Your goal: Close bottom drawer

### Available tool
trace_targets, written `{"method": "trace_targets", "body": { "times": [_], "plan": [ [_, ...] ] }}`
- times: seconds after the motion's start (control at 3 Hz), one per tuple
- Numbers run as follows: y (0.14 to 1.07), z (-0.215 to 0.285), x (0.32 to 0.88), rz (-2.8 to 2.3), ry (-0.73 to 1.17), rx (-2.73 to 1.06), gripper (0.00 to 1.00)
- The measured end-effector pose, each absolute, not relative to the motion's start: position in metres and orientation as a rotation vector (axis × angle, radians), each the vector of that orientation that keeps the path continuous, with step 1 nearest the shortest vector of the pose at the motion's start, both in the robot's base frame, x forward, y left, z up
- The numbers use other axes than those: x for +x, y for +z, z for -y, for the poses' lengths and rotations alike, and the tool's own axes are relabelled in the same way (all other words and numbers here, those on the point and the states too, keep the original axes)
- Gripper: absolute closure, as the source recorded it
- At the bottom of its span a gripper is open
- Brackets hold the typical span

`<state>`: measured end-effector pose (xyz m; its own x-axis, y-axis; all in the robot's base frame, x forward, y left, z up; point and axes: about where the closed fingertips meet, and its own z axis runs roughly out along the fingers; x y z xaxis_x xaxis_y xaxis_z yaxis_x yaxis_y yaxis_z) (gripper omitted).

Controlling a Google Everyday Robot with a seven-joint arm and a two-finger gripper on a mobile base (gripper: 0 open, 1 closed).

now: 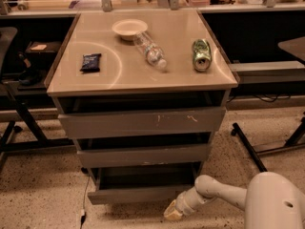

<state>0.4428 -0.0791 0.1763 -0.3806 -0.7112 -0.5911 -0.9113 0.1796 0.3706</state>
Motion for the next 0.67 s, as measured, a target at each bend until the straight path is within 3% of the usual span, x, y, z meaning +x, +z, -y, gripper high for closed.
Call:
{"method": "trace_targets", "body": {
  "times": [0.67],
  "plan": [
    [0.181,0.064,0.49,-2.131,0.774,-1.538,1.0]
  ]
}}
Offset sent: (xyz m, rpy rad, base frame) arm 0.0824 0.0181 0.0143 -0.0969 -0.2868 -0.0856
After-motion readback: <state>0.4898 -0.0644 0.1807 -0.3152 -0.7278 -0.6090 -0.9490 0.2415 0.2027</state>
